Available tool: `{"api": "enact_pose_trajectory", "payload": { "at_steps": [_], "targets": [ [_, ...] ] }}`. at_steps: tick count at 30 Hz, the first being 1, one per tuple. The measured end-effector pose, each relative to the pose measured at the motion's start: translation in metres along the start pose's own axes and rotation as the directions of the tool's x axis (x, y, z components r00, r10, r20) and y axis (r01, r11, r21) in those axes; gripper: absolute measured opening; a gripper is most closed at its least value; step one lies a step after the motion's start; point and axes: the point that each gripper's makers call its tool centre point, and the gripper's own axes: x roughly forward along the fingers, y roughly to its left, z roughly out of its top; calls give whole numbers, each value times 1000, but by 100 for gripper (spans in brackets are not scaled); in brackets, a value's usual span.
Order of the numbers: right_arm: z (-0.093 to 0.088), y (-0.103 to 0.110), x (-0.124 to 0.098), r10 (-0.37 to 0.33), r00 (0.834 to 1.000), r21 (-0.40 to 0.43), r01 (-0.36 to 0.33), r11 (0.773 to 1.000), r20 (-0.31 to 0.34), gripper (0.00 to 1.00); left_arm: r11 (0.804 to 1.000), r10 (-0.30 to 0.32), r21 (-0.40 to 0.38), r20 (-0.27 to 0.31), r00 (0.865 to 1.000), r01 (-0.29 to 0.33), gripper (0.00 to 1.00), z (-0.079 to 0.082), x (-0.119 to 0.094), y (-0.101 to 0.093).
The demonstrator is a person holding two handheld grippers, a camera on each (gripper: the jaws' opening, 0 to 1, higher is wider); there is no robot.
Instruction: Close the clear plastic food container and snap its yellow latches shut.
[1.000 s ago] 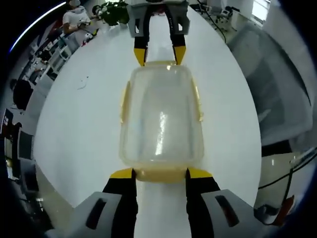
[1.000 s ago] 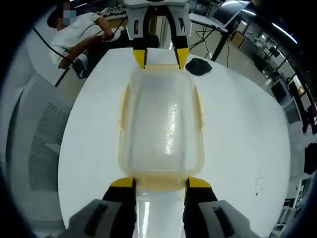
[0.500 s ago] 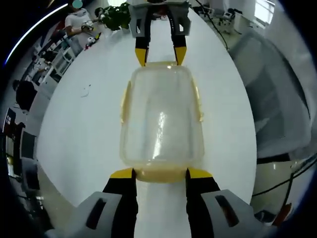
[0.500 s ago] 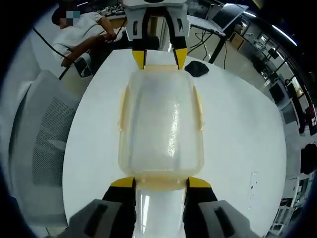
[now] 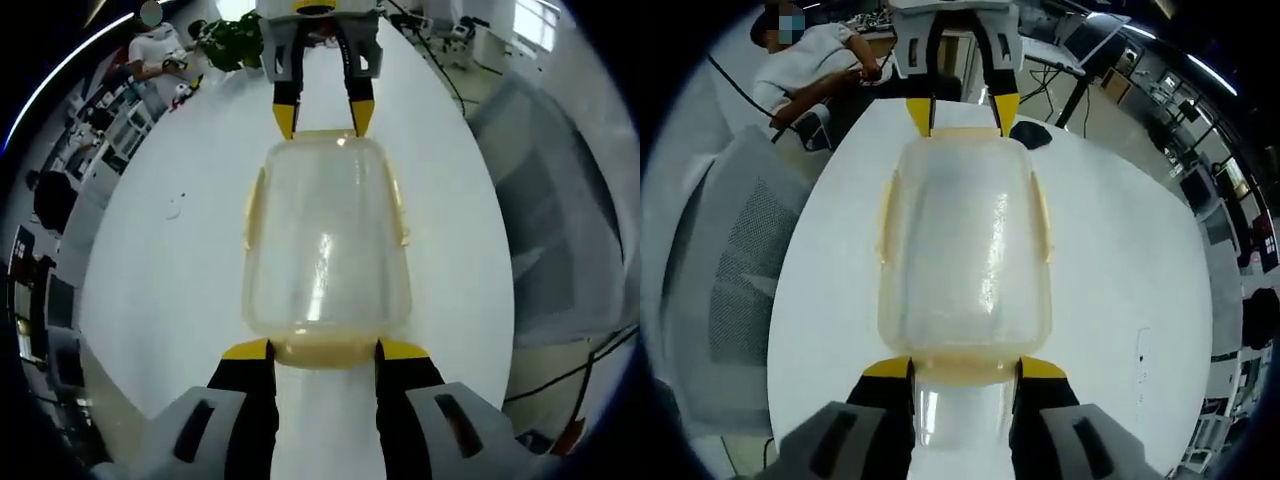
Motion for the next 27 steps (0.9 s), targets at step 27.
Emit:
{"api": "enact_pose_trajectory", "payload": {
  "at_steps": [27],
  "targets": [
    [-80,1,-13,2,1000,21,-2,1000,-1,34,1000,-30,-3,22,999,30,35,67,46,0]
  ]
}}
